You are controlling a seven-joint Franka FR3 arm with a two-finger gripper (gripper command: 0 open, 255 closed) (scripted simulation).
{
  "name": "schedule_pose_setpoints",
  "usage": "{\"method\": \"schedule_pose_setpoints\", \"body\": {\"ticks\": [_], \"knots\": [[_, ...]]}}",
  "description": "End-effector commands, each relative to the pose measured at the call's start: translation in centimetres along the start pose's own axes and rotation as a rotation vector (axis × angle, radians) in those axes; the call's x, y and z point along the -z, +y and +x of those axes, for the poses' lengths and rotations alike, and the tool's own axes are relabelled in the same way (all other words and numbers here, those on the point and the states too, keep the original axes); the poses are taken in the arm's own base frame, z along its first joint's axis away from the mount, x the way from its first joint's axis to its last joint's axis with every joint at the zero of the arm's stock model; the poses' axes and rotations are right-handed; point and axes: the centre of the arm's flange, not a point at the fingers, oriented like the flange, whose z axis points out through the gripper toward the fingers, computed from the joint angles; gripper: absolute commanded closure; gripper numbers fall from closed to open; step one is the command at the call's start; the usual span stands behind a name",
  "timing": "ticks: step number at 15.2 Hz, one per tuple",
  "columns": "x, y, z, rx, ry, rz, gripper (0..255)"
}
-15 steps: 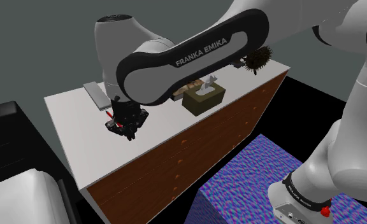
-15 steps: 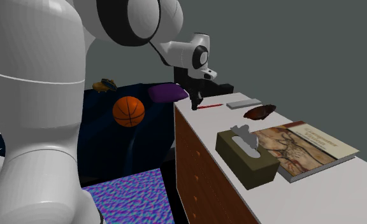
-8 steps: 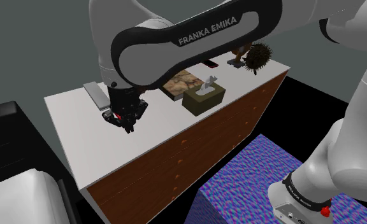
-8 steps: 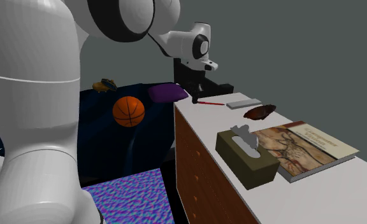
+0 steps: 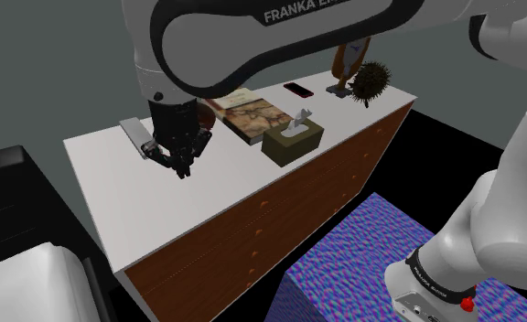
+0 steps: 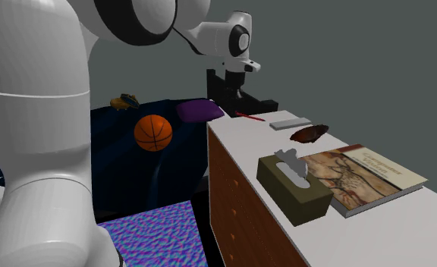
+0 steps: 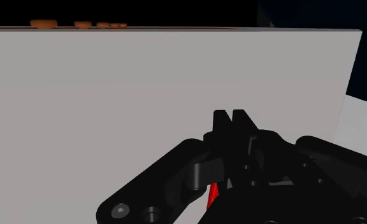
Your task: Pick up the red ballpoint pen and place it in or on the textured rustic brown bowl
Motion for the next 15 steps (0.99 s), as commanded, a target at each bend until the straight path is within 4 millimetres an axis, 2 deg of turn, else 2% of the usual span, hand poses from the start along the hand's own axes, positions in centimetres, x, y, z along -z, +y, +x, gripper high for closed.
{"method": "schedule_pose_setpoints", "body": {"ticks": [1,2,15], "knots": [[1.0,0.1,0.0,0.0,0.0,0.0,255],[1.2,0.0,-0.1,0.0,0.0,0.0,255],[2.7,10.4,13.6,0.0,0.0,0.0,255]]}}
